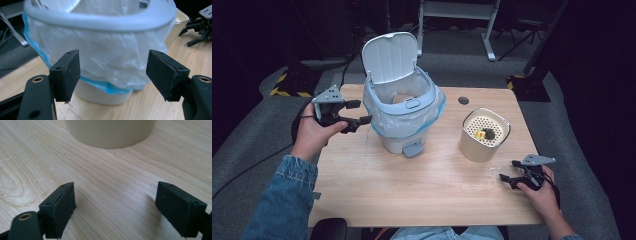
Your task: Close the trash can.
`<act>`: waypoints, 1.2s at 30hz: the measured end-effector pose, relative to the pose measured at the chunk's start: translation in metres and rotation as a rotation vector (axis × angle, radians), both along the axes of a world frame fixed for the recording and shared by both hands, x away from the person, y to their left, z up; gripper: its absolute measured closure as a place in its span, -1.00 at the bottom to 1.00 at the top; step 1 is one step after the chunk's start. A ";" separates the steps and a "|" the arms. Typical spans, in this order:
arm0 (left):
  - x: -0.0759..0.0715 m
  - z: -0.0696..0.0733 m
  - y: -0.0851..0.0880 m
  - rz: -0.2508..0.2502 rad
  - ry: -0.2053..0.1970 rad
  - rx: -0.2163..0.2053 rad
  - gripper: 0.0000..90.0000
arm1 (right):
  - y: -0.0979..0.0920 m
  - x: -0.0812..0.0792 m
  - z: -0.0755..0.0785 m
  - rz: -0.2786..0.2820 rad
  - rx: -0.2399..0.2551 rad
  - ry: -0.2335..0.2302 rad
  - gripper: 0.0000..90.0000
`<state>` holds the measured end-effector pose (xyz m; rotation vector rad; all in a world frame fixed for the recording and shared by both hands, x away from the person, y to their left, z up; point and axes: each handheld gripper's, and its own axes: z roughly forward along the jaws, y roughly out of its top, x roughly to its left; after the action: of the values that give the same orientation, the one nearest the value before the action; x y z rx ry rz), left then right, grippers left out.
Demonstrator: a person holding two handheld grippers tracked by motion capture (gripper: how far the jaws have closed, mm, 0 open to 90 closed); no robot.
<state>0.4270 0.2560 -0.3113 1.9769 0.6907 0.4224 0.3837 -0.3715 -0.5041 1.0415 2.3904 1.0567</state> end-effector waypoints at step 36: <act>0.077 0.068 -0.020 0.094 -0.057 -0.021 -0.41 | 0.000 -0.002 0.000 0.012 0.000 -0.004 -0.60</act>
<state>0.5043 0.2361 -0.2435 1.9101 0.7513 0.5245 0.3821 -0.3719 -0.5041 1.0255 2.3968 1.0623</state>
